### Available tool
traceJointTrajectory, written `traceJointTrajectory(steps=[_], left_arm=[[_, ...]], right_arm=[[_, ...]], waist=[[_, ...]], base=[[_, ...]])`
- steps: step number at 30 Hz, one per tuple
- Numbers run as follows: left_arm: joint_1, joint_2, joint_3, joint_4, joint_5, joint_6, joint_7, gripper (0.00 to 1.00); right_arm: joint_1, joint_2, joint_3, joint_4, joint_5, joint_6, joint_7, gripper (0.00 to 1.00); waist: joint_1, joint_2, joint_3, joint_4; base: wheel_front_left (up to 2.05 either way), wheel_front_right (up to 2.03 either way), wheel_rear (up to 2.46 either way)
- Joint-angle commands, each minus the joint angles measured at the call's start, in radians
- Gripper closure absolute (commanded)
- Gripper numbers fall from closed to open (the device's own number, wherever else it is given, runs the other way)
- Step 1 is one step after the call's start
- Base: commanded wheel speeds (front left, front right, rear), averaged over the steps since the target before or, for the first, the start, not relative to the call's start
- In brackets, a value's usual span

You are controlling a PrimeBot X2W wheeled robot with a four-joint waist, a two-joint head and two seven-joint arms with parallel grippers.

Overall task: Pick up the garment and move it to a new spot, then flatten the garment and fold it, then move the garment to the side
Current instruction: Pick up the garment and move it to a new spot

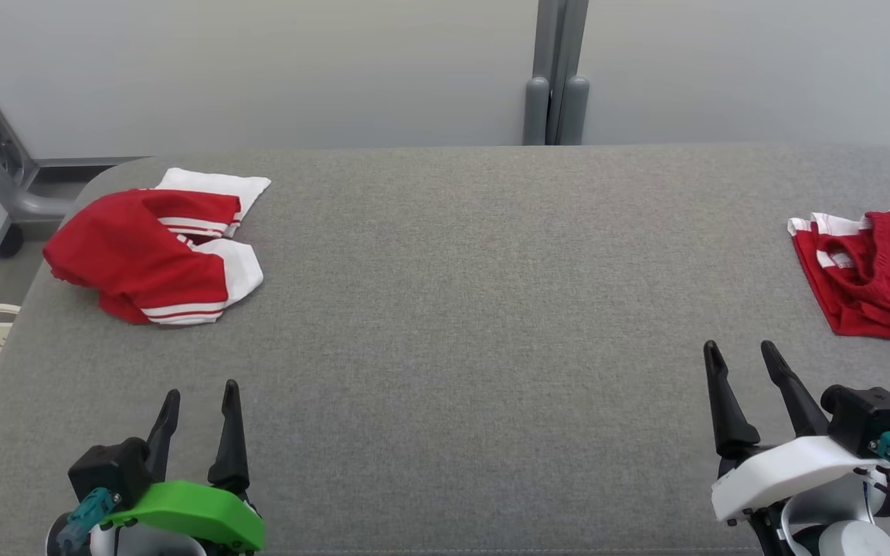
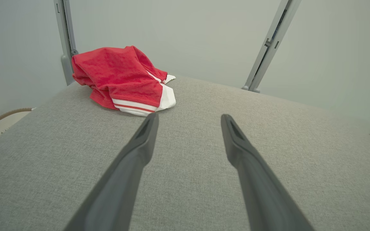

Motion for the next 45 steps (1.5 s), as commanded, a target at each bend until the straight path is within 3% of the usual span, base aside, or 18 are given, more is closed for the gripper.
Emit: traceJointTrajectory(steps=[1, 8, 24, 35, 45], left_arm=[[-0.012, 0.003, -0.001, 0.004, 0.003, -0.001, -0.003, 0.00], [-0.016, 0.007, 0.003, -0.002, 0.008, 0.012, -0.004, 0.00], [-0.006, 0.020, 0.006, -0.048, 0.015, 0.029, 0.003, 0.00], [0.052, 0.017, 0.057, -0.103, 0.019, 0.059, -0.011, 0.00], [-0.022, 0.059, 0.026, -0.098, 0.043, 0.034, 0.045, 0.00]], right_arm=[[0.011, -0.002, 0.003, -0.003, 0.008, 0.000, -0.006, 0.00], [0.008, -0.002, 0.017, -0.008, 0.009, 0.000, -0.011, 0.00], [-0.016, -0.002, 0.058, -0.013, 0.020, 0.000, -0.025, 0.00], [-0.100, -0.003, 0.119, 0.027, 0.012, 0.000, -0.021, 0.00], [-0.059, -0.003, 0.062, 0.032, 0.005, 0.000, -0.039, 0.00]], waist=[[0.0001, 0.0000, -0.001, 0.018], [0.0001, 0.0000, -0.004, 0.109], [0.0001, 0.0000, 0.004, 0.411], [0.0001, 0.0000, 0.044, 0.436], [0.0001, 0.0000, 0.031, 0.425]], base=[[0.00, 0.00, 0.00], [0.00, 0.00, 0.00], [0.00, 0.00, 0.00], [0.00, 0.00, 0.00], [0.00, 0.00, 0.00]])
